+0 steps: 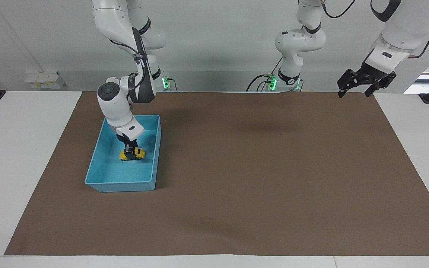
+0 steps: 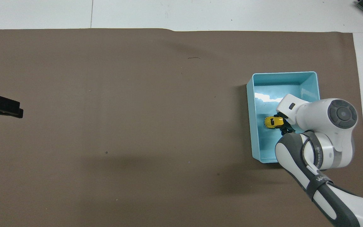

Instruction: Wind up and store yellow beetle car

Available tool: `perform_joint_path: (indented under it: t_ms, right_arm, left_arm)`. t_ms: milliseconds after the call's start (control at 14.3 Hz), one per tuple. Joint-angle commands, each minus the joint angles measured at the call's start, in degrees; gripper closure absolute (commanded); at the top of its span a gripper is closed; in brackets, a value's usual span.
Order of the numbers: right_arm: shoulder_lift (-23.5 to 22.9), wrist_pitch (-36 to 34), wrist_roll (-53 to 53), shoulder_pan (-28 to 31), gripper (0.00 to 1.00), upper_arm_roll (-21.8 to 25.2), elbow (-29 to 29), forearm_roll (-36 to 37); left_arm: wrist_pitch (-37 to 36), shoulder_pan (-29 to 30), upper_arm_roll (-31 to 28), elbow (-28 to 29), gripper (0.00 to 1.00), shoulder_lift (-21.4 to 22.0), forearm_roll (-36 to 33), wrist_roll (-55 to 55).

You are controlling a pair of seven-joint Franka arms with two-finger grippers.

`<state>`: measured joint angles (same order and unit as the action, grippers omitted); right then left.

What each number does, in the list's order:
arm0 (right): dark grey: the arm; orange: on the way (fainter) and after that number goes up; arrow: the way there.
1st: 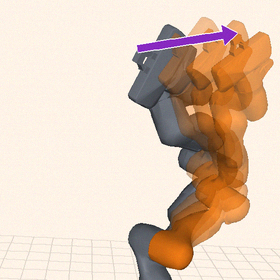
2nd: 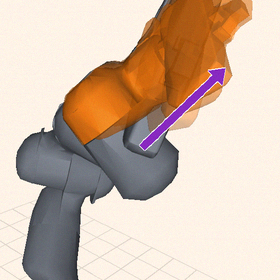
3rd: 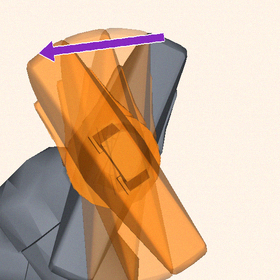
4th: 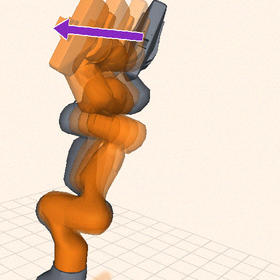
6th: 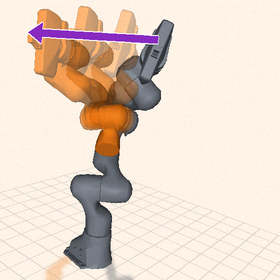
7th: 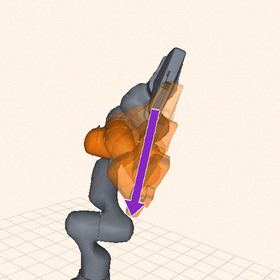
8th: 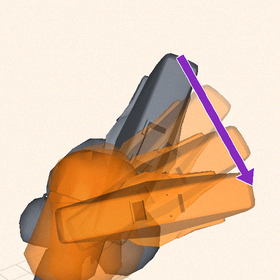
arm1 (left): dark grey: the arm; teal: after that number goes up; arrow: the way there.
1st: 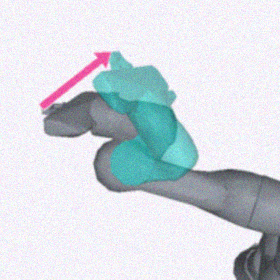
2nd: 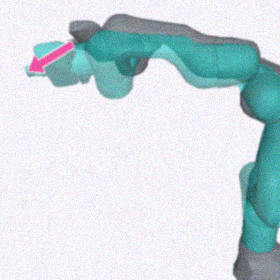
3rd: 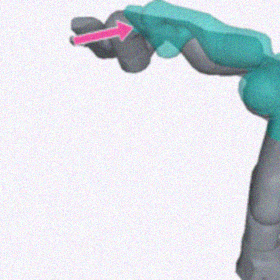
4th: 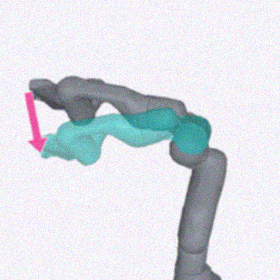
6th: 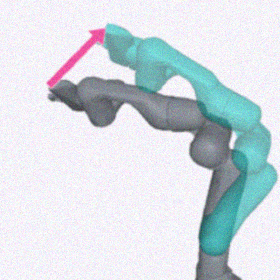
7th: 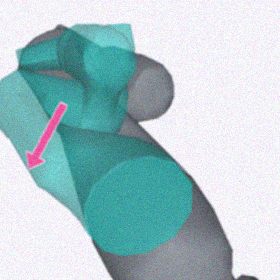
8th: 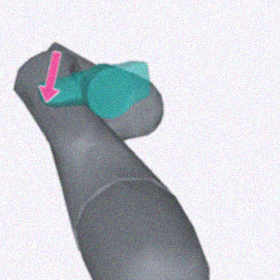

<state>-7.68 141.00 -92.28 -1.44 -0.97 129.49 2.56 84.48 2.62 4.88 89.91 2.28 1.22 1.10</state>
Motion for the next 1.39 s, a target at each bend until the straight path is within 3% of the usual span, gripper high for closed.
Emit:
perform_joint_path:
  t_ms: [0,209,627,906,1324]
  right_arm:
    - [1.1,-6.8,2.6,-0.3,0.00,-0.7,-4.3,-0.4]
    - [2.6,-20.0,5.9,-0.4,0.00,-1.6,-12.2,-0.4]
    - [4.6,-31.5,10.7,-0.1,0.00,-1.4,-20.8,-2.9]
    - [8.1,-35.8,16.6,0.3,0.00,-1.3,-24.1,-2.8]
    - [9.1,-38.3,26.0,0.4,0.00,-1.1,-26.3,-2.9]
  left_arm:
    - [-1.2,0.7,0.5,-1.1,0.00,-0.4,-0.7,-0.8]
    - [-1.2,0.7,0.5,-1.1,0.00,-0.4,-0.7,-0.8]
    - [-1.2,0.7,0.5,-1.1,0.00,-0.4,-0.7,-0.8]
    - [-1.2,0.7,0.5,-1.1,0.00,-0.4,-0.7,-0.8]
    - [-1.2,0.7,0.5,-1.1,0.00,-0.4,-0.7,-0.8]
